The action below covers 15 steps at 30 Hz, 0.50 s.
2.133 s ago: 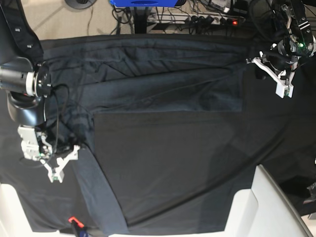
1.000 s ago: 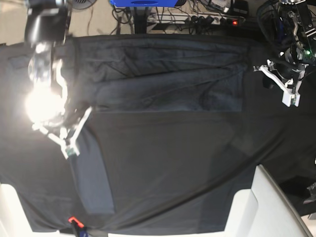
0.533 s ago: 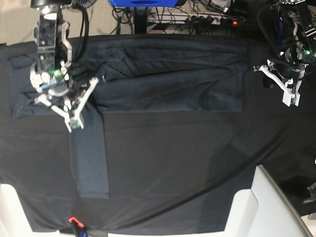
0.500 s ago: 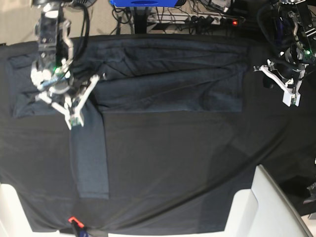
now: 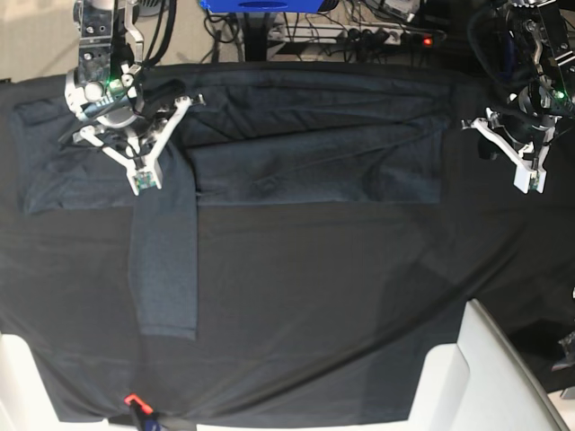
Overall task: Fold the T-shirt properly
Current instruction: 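Grasp the hanging sleeve strip with the right gripper, then lift the held sleeve with the right gripper and fold it onto the body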
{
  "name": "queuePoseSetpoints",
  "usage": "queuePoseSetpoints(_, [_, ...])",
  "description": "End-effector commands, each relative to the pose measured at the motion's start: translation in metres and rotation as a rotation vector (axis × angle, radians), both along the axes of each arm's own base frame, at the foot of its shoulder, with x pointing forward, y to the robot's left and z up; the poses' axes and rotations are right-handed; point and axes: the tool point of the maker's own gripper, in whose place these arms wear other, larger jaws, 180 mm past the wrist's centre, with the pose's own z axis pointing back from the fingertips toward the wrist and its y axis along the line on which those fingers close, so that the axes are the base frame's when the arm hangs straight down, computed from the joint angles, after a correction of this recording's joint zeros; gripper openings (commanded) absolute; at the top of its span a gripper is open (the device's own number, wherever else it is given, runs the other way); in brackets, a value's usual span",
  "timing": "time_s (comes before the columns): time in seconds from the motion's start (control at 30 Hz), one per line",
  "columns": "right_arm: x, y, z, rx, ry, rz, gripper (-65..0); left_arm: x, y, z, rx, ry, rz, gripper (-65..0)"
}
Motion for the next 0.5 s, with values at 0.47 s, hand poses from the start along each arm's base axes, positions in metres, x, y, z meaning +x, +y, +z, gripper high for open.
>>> queuePoseSetpoints(0.47, [0.0015,0.0032,0.0043,0.007,-0.014,0.003,-50.7,0.0071,0.0046,0.0100,0.014,-0.035,-0.006,-65.0])
